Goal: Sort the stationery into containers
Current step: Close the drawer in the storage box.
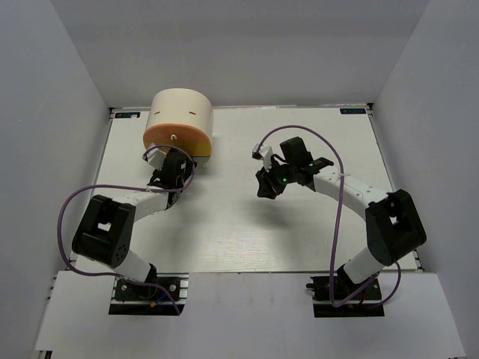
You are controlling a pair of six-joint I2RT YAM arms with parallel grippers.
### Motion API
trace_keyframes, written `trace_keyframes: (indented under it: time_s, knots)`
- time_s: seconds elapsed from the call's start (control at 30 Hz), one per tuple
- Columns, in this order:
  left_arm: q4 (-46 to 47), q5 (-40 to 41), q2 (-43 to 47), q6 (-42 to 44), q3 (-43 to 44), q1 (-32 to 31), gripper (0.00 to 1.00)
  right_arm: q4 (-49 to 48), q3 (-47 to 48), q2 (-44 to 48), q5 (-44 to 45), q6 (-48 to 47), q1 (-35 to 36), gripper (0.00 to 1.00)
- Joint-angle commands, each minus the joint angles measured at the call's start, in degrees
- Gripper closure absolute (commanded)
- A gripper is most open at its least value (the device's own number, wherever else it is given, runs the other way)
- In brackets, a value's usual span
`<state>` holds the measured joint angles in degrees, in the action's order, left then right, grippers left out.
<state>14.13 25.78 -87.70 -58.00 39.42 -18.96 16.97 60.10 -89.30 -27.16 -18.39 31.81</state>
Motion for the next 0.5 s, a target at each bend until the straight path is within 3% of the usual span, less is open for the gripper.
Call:
trace_keyframes:
  time_s: [0.0,0.47]
  knots:
    - [0.1,1.6,-0.4,-2.2,2.4,0.3,0.25,-1.1,-0.2,2.2,-0.8,0.2,-0.5,0.50]
    - [-0.4,1.0,-0.9,-2.7,3.5,0.3,0.25,-0.7,-0.2,2.3,-0.9,0.0,-1.0,0.49]
